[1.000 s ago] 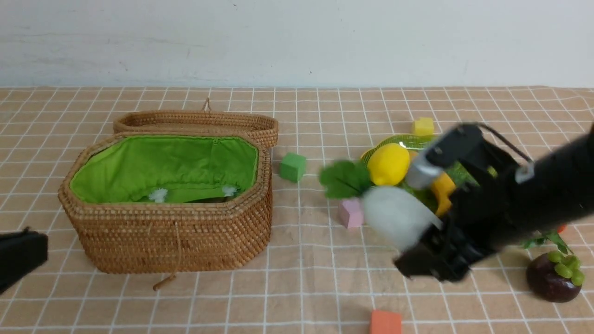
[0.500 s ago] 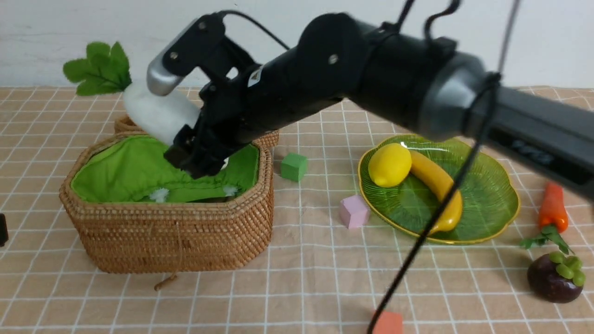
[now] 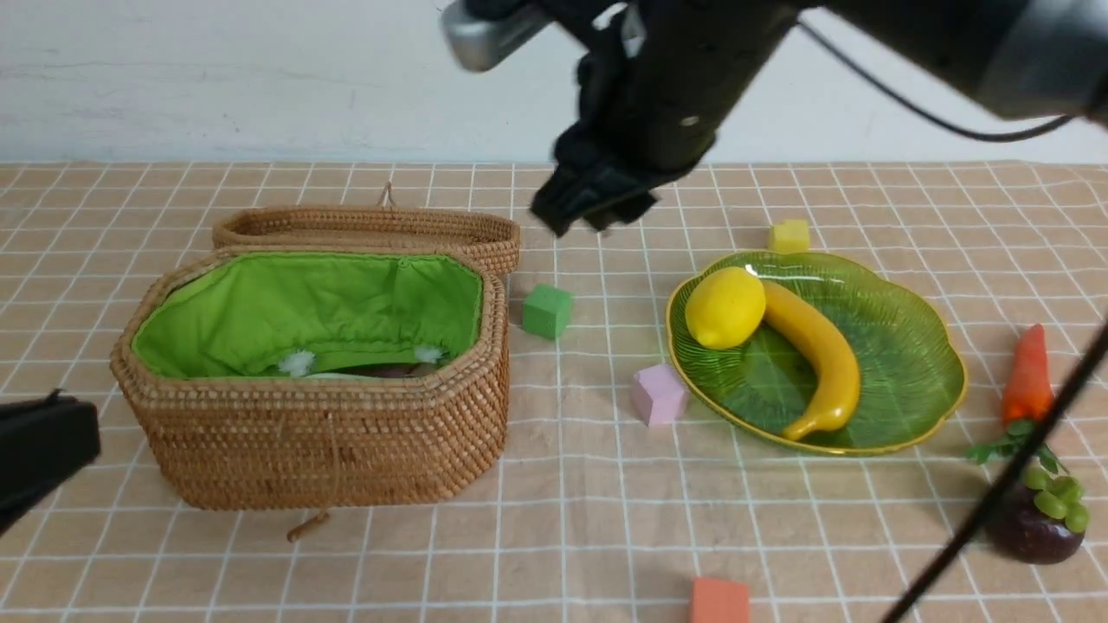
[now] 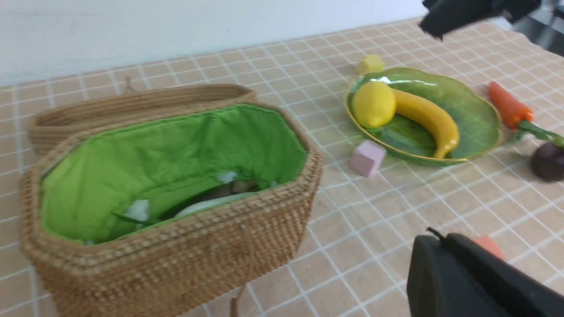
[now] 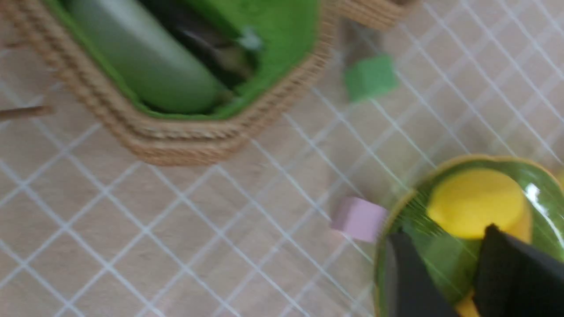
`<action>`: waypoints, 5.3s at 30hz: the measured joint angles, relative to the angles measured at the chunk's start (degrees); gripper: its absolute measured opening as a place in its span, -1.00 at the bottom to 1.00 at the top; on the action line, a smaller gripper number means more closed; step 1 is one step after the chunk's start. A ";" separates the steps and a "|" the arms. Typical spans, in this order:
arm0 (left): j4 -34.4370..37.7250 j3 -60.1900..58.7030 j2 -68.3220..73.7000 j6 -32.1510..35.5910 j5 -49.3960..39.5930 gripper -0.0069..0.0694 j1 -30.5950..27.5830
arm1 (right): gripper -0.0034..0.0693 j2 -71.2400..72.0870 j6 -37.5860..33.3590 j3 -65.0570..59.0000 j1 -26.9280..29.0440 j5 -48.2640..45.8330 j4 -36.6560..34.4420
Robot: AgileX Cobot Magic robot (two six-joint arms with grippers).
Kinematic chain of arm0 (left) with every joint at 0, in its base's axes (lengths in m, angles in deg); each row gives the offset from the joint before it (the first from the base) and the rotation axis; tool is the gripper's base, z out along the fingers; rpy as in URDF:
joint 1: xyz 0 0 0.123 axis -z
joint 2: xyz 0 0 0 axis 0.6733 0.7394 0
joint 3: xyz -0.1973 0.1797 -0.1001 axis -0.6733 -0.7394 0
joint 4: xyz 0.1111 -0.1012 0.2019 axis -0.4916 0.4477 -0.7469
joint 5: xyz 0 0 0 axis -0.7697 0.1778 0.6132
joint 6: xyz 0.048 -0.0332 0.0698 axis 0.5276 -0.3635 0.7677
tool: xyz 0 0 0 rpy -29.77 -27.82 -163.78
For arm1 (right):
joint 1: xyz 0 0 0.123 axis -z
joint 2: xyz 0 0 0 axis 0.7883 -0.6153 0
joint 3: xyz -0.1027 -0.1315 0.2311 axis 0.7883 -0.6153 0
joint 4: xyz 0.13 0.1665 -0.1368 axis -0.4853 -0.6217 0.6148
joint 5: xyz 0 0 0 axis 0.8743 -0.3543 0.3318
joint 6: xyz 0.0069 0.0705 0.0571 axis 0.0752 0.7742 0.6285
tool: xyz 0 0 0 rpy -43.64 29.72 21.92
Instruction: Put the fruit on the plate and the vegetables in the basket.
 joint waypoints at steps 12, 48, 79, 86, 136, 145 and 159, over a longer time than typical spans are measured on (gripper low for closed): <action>15.89 0.00 0.00 19.98 0.85 -0.85 0.00 | -0.35 19.59 24.24 -45.01 30.63 5.92 -1.73; 16.22 -2.86 1.84 20.51 9.30 -0.83 0.00 | 0.65 12.81 10.00 -52.66 37.69 41.89 -20.03; 16.22 -2.86 1.84 20.51 11.68 -0.84 0.00 | 0.56 -4.90 15.57 -41.50 51.88 37.94 -19.22; 16.22 -2.86 1.89 20.51 11.68 -0.84 0.00 | 0.34 -8.49 13.50 -41.43 51.88 38.87 -19.96; -3.83 -7.28 -15.41 -6.03 7.94 -0.82 0.00 | -0.55 22.90 -8.81 -21.02 6.42 2.83 -18.24; -1.08 -22.87 -27.77 -6.52 16.61 -0.80 0.00 | -0.87 46.57 9.87 -46.82 6.74 -0.60 -10.73; -0.96 -28.71 -27.77 -6.53 16.99 -0.77 0.00 | -0.78 71.90 24.24 -74.90 6.74 4.32 -9.72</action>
